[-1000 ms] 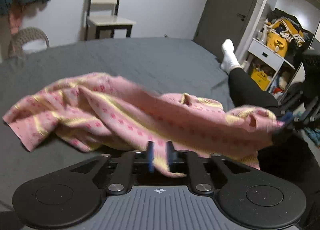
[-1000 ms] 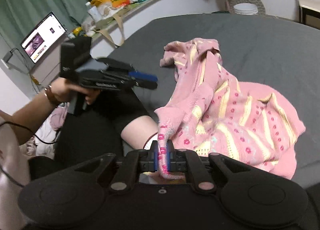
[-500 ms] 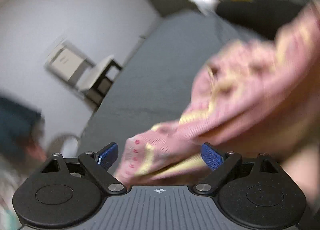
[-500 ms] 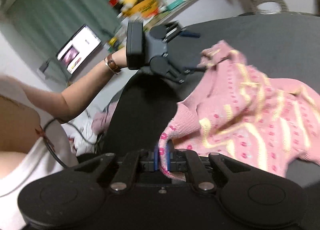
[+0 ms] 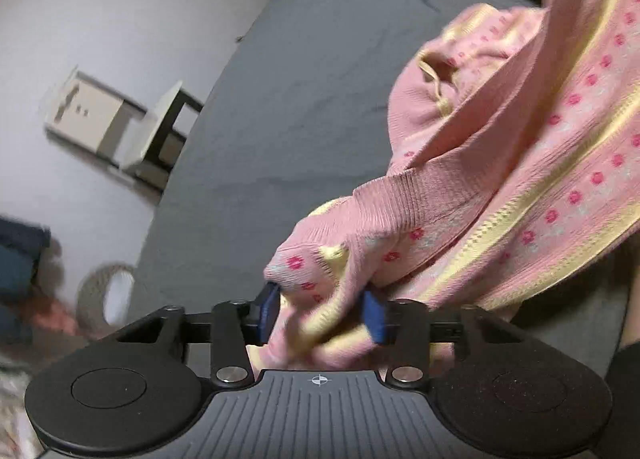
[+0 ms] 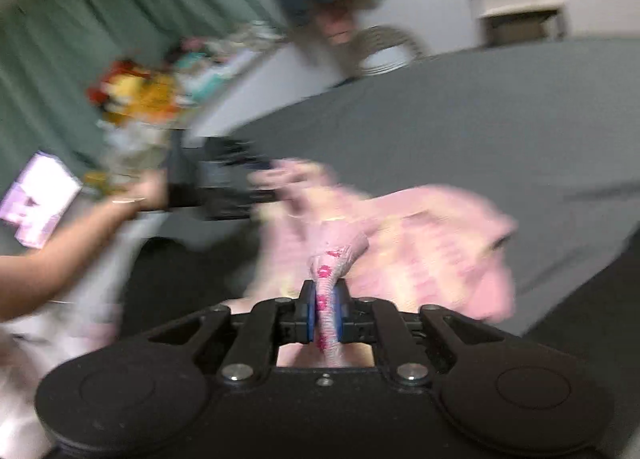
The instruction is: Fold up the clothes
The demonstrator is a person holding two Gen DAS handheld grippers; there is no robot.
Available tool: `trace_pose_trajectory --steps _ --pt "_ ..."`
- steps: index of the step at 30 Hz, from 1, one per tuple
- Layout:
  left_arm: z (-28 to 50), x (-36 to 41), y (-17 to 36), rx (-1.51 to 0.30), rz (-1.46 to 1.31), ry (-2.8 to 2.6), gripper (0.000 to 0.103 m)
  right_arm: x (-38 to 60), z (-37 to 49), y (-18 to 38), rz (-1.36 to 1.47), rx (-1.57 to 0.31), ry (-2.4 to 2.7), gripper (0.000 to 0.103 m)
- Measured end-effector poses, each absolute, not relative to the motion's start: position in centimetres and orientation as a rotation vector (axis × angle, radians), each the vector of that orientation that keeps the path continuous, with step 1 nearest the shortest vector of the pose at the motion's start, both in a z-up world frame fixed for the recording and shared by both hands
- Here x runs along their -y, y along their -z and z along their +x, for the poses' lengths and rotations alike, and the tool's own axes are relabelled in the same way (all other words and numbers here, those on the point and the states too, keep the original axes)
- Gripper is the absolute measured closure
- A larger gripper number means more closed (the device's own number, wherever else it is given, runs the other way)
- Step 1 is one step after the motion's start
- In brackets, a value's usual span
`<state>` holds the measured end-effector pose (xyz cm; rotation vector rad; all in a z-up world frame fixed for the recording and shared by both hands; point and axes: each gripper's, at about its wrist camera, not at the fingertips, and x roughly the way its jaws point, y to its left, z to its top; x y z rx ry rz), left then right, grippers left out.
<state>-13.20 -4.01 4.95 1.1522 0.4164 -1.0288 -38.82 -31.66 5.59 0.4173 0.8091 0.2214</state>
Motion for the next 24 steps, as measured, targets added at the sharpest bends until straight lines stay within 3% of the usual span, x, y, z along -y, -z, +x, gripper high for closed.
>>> trace_pose_trajectory --steps 3,5,7,9,11,14,16,18,20,24 --pt "-14.3 3.3 -5.6 -0.393 1.111 1.01 0.06 30.7 -37.2 -6.1 0.235 -0.77 -0.106 0.068" --pt "-15.0 2.4 -5.5 -0.376 1.091 0.994 0.06 29.7 -35.7 -7.1 0.187 -0.697 -0.098 0.043" --pt "-15.7 1.5 -5.6 -0.386 1.06 0.978 0.06 28.4 -33.8 -7.8 0.196 -0.633 -0.174 0.035" --pt "-16.7 0.7 -5.7 -0.369 1.042 0.954 0.06 26.6 -30.3 -7.6 0.248 -0.611 -0.274 0.035" --pt "-17.6 0.1 -5.8 -0.348 1.038 0.928 0.06 24.7 -25.9 -6.2 0.272 -0.655 -0.324 0.036" --pt "-18.6 -0.7 -6.6 -0.346 1.029 0.888 0.06 21.6 -18.9 -3.6 0.279 -0.758 -0.357 0.049" --pt "-19.3 -1.6 -7.4 -0.34 1.023 0.837 0.06 19.7 -15.7 -1.6 0.277 -0.819 -0.35 0.051" --pt "-19.8 -2.6 -8.4 -0.349 1.005 0.798 0.06 18.2 -13.3 0.4 0.271 -0.866 -0.338 0.063" --pt "-20.1 -3.8 -9.2 -0.36 0.986 0.787 0.06 17.6 -13.2 1.3 0.324 -0.863 -0.364 0.094" --pt "-20.2 -5.9 -10.2 -0.376 0.968 0.763 0.059 18.8 -16.0 0.7 0.509 -0.791 -0.452 0.095"
